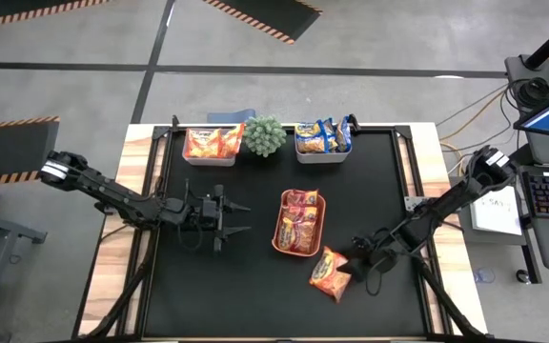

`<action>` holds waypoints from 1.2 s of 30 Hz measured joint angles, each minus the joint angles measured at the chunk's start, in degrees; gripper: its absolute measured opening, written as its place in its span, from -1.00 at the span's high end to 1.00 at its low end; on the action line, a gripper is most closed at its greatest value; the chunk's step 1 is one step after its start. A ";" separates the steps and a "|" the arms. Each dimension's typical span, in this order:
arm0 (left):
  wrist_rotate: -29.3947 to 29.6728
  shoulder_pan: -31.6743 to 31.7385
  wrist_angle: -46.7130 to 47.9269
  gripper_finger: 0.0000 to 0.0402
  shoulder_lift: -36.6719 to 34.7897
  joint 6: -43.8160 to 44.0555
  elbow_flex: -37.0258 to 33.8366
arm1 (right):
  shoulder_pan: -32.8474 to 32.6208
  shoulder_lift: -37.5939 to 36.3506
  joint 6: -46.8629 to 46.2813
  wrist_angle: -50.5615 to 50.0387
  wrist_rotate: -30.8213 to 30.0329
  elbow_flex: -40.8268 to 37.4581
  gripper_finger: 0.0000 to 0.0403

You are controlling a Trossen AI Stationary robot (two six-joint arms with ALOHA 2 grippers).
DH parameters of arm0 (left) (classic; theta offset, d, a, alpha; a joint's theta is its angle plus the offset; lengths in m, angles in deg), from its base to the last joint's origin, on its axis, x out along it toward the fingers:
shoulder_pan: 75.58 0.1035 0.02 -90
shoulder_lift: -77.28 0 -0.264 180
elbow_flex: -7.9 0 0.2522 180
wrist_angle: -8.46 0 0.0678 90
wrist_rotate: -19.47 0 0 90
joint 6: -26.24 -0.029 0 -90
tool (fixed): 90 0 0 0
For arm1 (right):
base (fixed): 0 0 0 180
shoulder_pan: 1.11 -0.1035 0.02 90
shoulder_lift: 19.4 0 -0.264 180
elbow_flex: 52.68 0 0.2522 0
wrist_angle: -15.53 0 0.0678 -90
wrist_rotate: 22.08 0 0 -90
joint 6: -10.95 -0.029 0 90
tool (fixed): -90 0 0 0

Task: Sort Maruchan noodles
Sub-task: Put the orange noodle pack into the transparent bin

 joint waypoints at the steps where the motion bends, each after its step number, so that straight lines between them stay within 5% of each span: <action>1: 0.00 0.00 -0.02 -0.15 0.00 0.00 -0.02 | 0.00 0.28 0.66 2.48 -0.30 -0.57 -0.56; 18: 0.00 0.00 -0.85 -0.15 0.00 -0.02 -0.04 | 0.00 14.31 4.07 26.60 -5.53 -4.66 -0.10; 27: 2.72 0.01 -1.54 -0.15 0.00 -0.02 -0.04 | 0.00 10.54 6.66 26.80 -3.66 -4.75 0.41; 36: 2.95 0.01 -3.00 -0.15 0.00 -0.02 -0.04 | 0.02 4.76 13.60 26.78 -3.79 -4.73 0.69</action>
